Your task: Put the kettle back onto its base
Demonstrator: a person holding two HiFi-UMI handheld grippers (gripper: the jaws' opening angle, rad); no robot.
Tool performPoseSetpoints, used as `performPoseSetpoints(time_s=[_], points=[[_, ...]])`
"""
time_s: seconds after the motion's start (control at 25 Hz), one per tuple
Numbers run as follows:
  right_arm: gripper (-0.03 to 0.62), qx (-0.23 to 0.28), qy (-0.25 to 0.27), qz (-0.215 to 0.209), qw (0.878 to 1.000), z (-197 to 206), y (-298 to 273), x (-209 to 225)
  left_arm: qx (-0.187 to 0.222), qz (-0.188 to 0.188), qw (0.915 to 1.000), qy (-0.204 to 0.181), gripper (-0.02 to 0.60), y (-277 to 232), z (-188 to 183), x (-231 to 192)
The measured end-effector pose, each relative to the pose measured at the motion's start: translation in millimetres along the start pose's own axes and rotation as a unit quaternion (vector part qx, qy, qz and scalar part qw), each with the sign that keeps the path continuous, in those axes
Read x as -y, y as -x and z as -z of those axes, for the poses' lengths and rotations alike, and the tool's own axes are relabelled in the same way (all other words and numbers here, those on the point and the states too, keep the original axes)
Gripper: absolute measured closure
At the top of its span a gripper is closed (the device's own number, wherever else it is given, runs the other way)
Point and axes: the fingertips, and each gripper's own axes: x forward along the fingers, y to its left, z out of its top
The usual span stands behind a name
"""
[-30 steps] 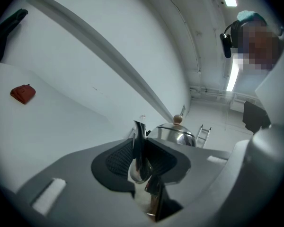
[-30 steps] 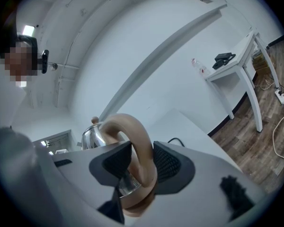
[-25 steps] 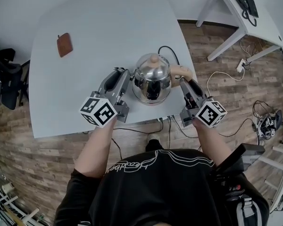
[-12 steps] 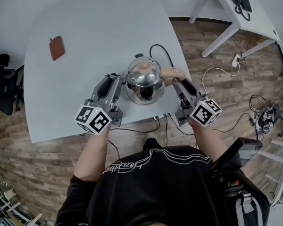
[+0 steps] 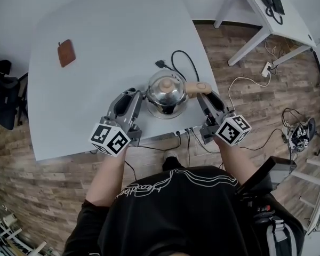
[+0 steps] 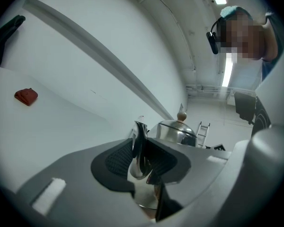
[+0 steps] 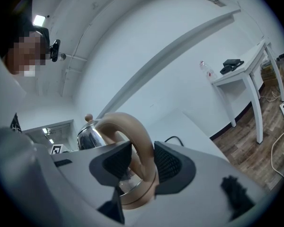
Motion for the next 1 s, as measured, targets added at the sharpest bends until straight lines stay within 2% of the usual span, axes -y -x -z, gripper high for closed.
performPoseSetpoints(time_s=[0.44,0.56,0.72,0.92,1.0], points=[[0.451,-0.001,0.007,0.04,0.999,8,3,7,-0.012,-0.007,0.9997,-0.02,0.495,-3,3,6],[0.451,-0.006,-0.001,0.041,0.999,13,5,6,-0.017,-0.012,0.9997,-0.012,0.462,-3,5,7],[0.451,-0.005,0.003,0.052,0.999,15,12,3,-0.009,-0.029,0.9994,0.016,0.365,7,7,0],[0.45,-0.017,0.058,0.093,0.994,15,33,3,-0.018,-0.033,0.999,0.021,0.365,29,15,2],[0.45,-0.015,0.058,0.095,0.994,11,45,-7,-0.026,-0.028,0.9988,0.03,0.368,42,17,10]])
